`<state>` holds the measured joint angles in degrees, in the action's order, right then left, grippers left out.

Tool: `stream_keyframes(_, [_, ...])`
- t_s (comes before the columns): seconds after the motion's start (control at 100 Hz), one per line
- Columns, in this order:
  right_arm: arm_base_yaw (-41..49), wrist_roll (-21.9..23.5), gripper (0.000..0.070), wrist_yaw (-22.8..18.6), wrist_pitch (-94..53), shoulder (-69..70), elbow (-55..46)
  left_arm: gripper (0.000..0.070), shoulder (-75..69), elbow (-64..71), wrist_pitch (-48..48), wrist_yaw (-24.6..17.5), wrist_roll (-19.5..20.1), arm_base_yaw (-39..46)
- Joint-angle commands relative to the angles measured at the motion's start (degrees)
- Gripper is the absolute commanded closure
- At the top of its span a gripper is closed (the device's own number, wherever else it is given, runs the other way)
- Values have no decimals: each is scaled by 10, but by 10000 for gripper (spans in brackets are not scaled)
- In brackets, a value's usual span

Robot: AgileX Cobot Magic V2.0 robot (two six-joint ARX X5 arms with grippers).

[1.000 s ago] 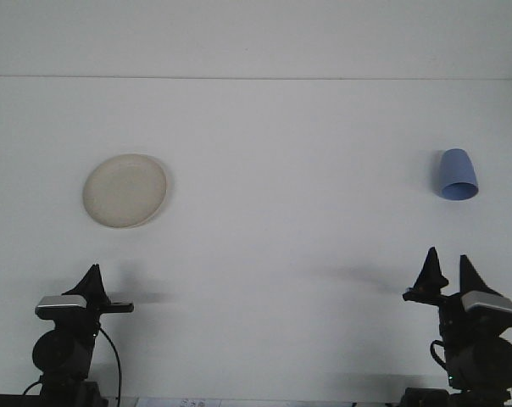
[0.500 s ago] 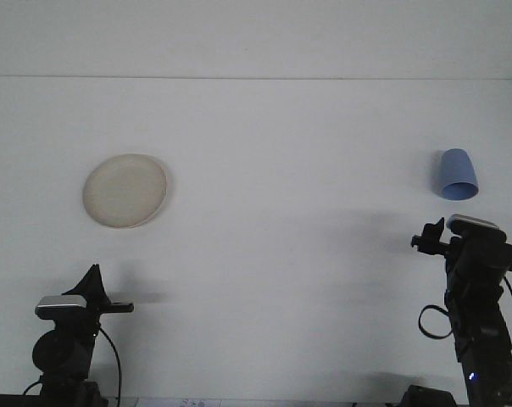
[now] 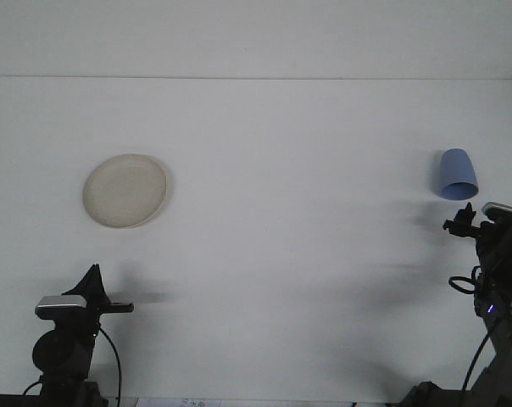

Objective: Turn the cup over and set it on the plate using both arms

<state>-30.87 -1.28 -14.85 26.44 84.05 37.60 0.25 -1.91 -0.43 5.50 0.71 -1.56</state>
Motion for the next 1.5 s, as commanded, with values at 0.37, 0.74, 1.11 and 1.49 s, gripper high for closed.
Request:
stream_keyframes(0.37, [-5, -35, 246, -53, 6, 219, 181, 684, -1, 11, 7, 0, -1, 0])
stream_keyframes(0.74, [-2, -59, 488, -77, 11, 320, 273, 684, -1, 11, 7, 0, -1, 0])
stream_keyframes(1.11, [-2, -3, 700, -79, -23, 256, 274, 684, -1, 11, 7, 0, -1, 0])
stream_keyframes(1.49, [105, 113, 700, -15, -334, -10, 276, 684, -1, 11, 7, 0, -1, 0])
